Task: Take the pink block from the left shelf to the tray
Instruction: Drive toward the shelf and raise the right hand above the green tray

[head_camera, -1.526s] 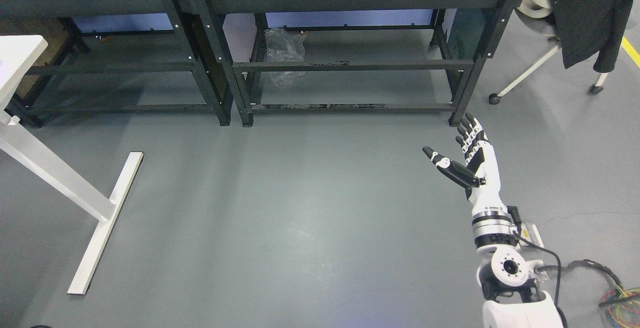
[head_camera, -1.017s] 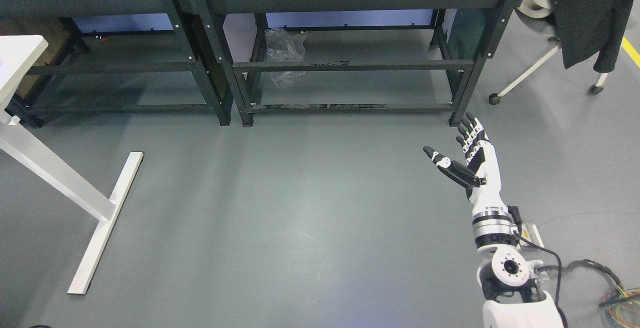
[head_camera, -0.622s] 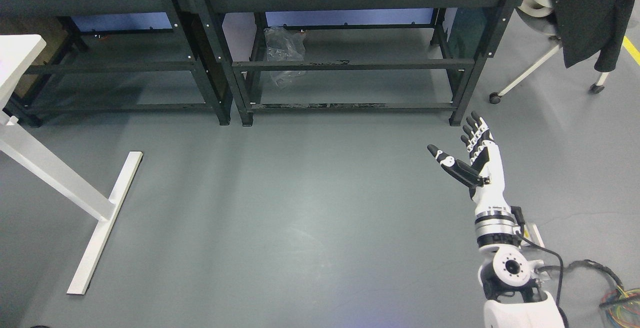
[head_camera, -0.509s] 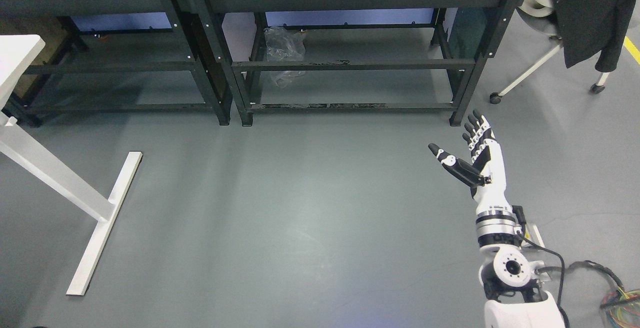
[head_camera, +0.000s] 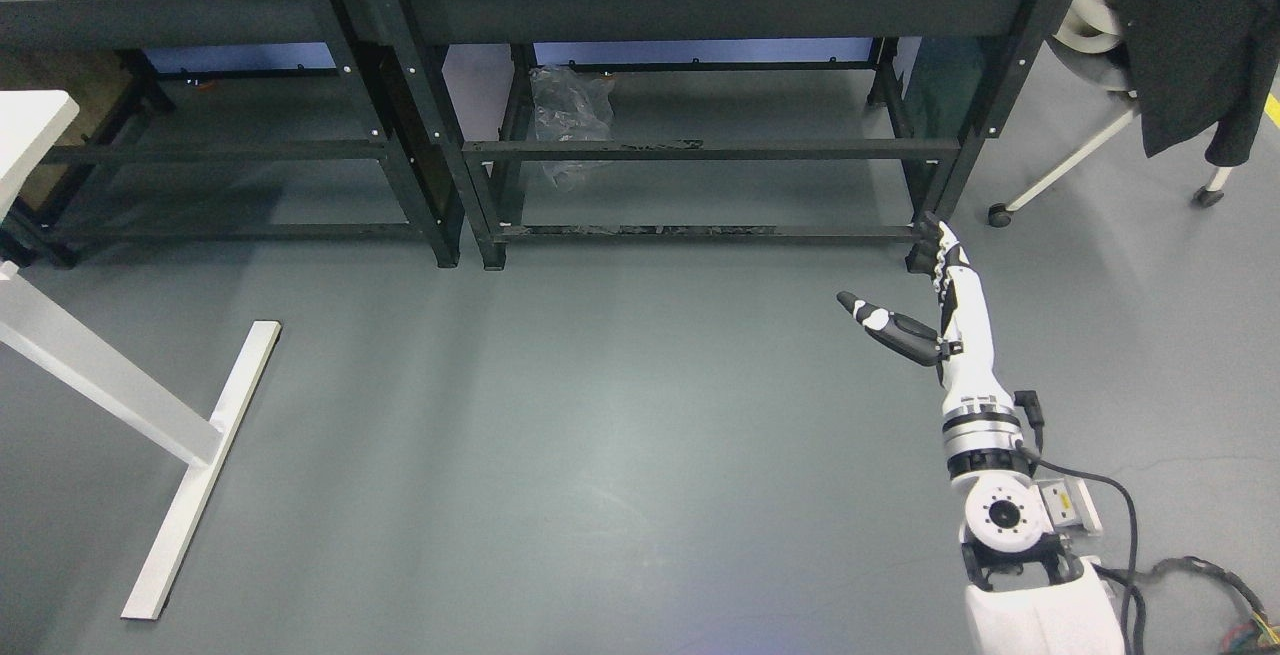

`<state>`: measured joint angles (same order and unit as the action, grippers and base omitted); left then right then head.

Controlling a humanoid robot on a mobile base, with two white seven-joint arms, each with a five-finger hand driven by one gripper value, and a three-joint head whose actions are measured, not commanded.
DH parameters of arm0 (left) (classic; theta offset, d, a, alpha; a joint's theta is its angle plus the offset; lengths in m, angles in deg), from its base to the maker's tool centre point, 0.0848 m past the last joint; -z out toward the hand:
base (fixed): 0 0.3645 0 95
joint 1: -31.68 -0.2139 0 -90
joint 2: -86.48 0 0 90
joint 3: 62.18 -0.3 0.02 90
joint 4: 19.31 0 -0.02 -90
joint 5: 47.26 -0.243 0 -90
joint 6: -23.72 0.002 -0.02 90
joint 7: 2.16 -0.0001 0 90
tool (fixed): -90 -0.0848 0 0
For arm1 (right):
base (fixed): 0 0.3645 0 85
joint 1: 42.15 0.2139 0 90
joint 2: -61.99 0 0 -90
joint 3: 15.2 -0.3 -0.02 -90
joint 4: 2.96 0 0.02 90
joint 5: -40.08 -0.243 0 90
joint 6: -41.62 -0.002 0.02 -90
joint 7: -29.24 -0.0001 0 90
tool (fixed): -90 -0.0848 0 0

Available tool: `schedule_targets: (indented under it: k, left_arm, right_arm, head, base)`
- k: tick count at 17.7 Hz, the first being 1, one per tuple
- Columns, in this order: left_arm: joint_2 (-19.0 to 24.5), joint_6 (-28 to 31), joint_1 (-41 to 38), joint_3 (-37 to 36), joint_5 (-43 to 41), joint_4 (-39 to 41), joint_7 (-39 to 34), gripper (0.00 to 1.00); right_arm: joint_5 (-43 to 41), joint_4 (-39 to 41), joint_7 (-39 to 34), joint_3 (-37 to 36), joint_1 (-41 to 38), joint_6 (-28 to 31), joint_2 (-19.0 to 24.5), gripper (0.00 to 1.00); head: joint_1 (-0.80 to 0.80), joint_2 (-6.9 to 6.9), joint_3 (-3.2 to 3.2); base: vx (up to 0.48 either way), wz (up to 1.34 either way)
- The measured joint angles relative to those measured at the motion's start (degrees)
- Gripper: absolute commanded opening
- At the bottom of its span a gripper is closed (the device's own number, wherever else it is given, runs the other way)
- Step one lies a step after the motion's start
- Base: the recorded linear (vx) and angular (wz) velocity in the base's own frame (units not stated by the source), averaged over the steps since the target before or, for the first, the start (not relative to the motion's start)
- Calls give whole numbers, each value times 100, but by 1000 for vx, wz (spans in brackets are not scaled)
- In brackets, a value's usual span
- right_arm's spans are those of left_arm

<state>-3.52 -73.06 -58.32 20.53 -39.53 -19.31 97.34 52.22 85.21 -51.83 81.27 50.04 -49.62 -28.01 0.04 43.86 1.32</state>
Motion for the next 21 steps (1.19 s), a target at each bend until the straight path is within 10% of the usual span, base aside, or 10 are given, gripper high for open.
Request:
schedule_targets:
  k: [21]
  left_arm:
    - [0,0,0,0,0,0,0,100]
  right_arm:
    - [3467,186,14,527,78,125,-392,99]
  head:
    - [0,0,0]
  base:
    - [134,-106]
